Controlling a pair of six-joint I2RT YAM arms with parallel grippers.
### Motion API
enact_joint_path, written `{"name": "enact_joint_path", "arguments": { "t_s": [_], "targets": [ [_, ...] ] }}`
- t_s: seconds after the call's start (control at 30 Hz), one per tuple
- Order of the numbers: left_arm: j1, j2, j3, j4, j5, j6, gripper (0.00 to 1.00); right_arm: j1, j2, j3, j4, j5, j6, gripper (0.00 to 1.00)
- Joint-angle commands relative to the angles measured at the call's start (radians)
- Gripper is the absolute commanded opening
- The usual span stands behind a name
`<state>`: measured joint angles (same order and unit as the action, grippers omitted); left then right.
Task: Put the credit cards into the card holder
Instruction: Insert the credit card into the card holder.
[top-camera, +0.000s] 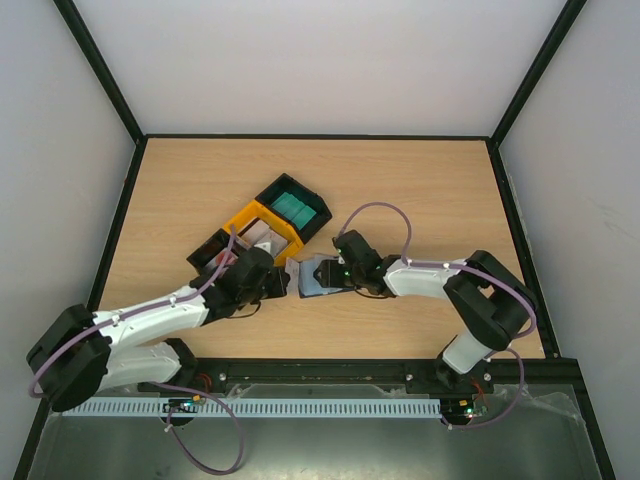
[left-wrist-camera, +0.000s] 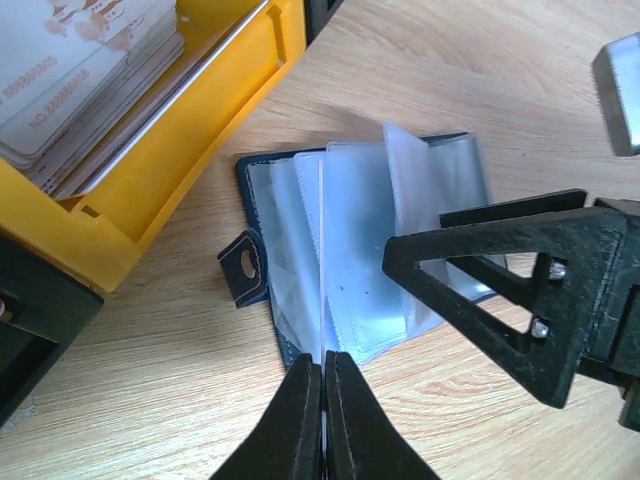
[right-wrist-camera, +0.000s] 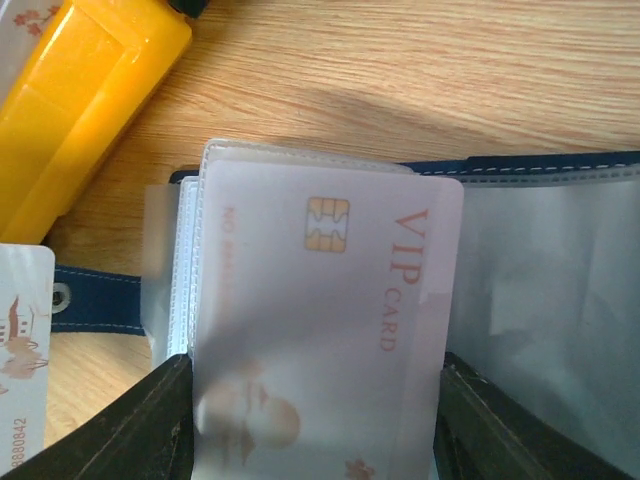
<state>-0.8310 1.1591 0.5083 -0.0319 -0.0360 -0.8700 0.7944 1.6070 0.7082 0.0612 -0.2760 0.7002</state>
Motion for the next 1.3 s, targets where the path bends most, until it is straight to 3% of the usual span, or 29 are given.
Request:
{"name": "enact_joint_path", "arguments": {
  "t_s": [0.0,0.27,0.8,1.03,1.27],
  "targets": [
    [0.002,-0.033,-0.012,0.012,0.022,0.011,0.02,-0.031,0.000,-0.062,0.052,-0.120,0.015,0.58],
    [0.018,0.038,-0.003,0.078,0.073,0.013,0.02,-0.079,0.001,-0.120,0.143,-0.226,0.007,0.58],
    [0.020,0.172,-0.008,0.231,0.202,0.021,0.02,-0.092,-0.005,-0.147,0.204,-0.274,0.033,0.59],
    [0.020,0.227,-0.019,0.257,0.212,0.009,0.02,-0.093,-0.032,-0.156,0.191,-0.227,0.056,0.75],
    [0.020,0.241,-0.023,0.264,0.213,0.011,0.02,-0.093,-0.108,-0.139,0.094,-0.090,0.061,0.78]
  ]
}}
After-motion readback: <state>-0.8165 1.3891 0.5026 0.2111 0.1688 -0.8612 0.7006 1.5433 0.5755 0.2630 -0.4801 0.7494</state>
